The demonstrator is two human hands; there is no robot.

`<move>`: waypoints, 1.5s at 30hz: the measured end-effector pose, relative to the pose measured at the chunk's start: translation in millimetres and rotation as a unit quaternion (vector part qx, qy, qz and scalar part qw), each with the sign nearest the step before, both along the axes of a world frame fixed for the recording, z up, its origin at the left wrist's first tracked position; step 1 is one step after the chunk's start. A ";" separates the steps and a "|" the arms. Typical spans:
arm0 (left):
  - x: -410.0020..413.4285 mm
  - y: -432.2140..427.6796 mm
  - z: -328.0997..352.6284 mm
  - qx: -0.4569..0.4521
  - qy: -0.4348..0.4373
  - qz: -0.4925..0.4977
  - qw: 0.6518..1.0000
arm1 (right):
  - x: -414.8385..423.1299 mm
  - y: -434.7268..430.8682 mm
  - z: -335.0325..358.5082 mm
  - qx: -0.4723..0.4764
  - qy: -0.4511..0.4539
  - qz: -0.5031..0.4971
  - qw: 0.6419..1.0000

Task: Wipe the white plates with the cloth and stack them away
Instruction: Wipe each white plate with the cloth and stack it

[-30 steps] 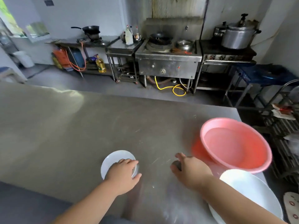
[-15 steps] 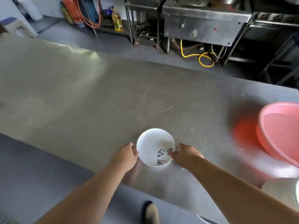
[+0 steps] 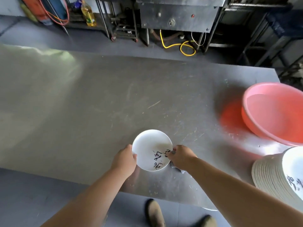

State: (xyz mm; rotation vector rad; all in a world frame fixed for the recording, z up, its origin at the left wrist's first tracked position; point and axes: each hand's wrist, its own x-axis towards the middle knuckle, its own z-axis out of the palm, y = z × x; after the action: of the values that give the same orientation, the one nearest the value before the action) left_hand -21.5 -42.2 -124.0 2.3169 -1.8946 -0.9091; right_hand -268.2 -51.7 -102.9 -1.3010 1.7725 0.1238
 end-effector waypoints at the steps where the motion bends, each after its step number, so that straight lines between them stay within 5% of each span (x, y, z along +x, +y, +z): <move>1: -1.7 0.1 0.2 -0.005 -0.006 -0.001 1.000 | -0.3 1.3 0.1 0.001 -0.011 -0.006 1.000; 6: -6.9 0.4 4.5 -0.016 -0.063 -0.016 0.998 | 6.7 11.2 -0.9 -0.016 -0.031 -0.018 0.999; 11: -2.6 -2.8 13.3 -0.019 -0.070 -0.009 0.997 | 3.5 15.5 3.9 0.012 -0.156 -0.099 0.983; 17: -30.6 0.7 31.8 -0.031 -0.011 -0.035 0.999 | -35.3 25.7 31.1 -0.026 -0.171 -0.137 0.975; 26: -132.1 52.5 15.8 -0.048 0.124 -0.163 0.978 | -146.4 98.1 51.4 -0.036 -0.067 -0.221 0.972; 34: -155.5 87.2 -38.5 -0.013 0.031 -0.259 0.965 | -169.4 141.6 10.7 -0.006 -0.035 -0.247 0.968; 39: -149.6 87.6 -45.3 -0.068 -0.016 -0.300 0.951 | -174.6 144.2 -2.8 -0.004 0.005 -0.213 0.977; 42: -149.8 86.4 -47.9 -0.132 -0.037 -0.325 0.936 | -175.5 138.7 -1.4 -0.080 0.110 -0.221 0.966; 45: -149.8 82.8 -53.7 -0.160 -0.031 -0.375 0.913 | -165.7 127.8 1.7 -0.209 0.088 -0.233 0.946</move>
State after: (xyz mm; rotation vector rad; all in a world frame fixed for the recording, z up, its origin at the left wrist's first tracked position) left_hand -171.3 40.6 -177.8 1.4386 -2.7605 -0.4659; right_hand -434.0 76.0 -101.2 -1.1382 2.2992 -0.4373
